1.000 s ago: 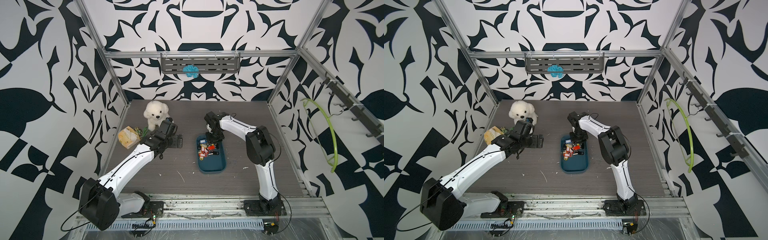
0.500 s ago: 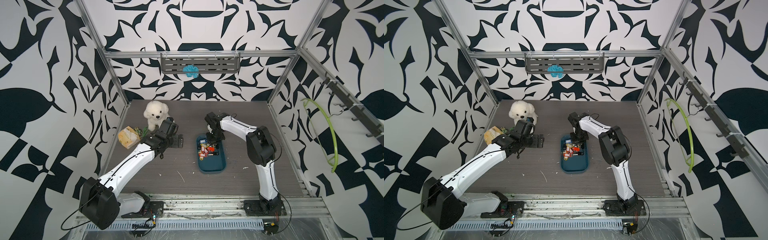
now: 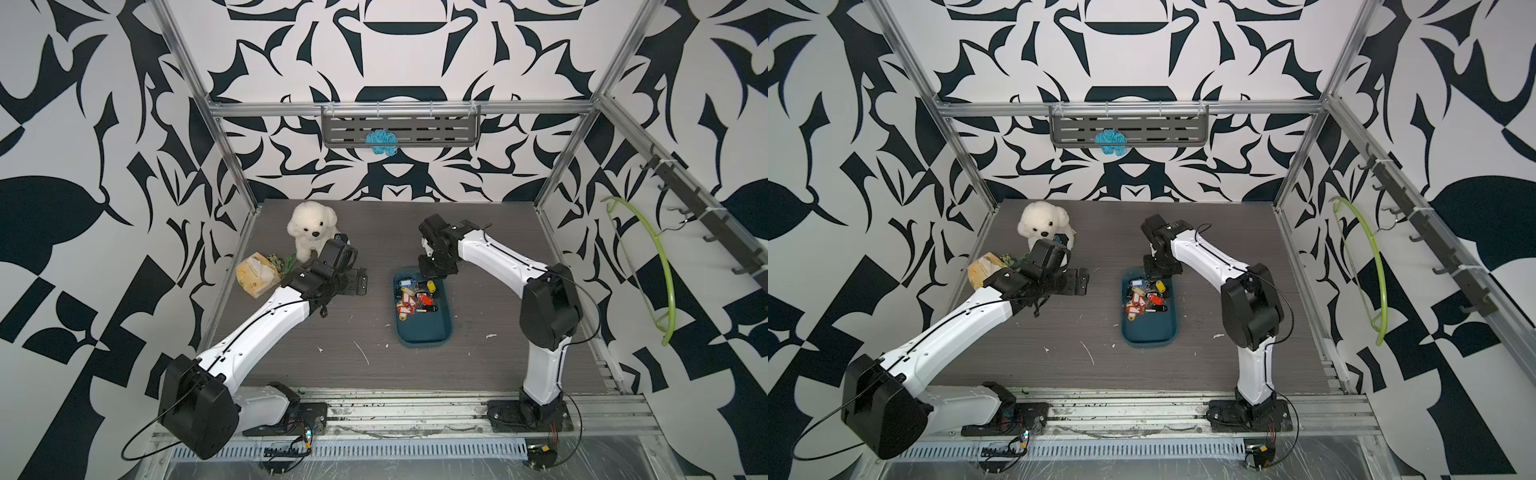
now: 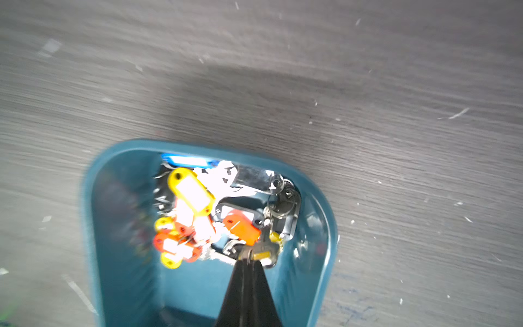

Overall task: Take the keys out of the storage box
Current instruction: Pick up the key from the storage box.

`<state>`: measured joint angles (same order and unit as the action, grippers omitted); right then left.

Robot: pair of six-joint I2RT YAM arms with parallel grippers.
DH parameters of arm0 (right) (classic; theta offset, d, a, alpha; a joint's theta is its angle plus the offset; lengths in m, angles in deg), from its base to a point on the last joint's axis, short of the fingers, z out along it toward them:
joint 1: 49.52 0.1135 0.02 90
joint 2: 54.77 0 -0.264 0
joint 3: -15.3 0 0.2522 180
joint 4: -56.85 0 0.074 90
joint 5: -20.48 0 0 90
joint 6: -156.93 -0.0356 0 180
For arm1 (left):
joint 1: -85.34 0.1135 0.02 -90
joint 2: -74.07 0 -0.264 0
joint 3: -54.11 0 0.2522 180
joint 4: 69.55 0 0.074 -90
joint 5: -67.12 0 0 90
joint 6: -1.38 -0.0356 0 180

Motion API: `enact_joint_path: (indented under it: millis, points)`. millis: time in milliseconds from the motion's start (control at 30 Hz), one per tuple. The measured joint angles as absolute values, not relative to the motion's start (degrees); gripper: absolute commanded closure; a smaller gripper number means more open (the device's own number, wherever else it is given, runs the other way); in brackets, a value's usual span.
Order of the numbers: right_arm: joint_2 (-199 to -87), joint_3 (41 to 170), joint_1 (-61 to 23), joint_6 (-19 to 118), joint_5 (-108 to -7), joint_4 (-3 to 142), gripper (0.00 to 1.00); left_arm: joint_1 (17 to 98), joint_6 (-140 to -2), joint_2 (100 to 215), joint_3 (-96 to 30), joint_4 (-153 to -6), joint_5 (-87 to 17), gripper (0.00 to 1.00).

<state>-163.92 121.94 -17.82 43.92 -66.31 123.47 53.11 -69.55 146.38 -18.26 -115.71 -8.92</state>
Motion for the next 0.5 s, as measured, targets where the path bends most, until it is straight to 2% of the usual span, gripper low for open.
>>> enact_joint_path:
  millis: [300,500]
  points:
    - [-158.43,121.17,-17.82,41.74,-68.3,122.96,1.0,52.83,-69.57,146.36,-18.26,-115.74,-8.92,0.01]
    - [-152.53,114.29,-21.01,38.41,-70.92,120.74,1.0,52.55,-69.57,146.36,-18.26,-115.71,-8.9,0.01]
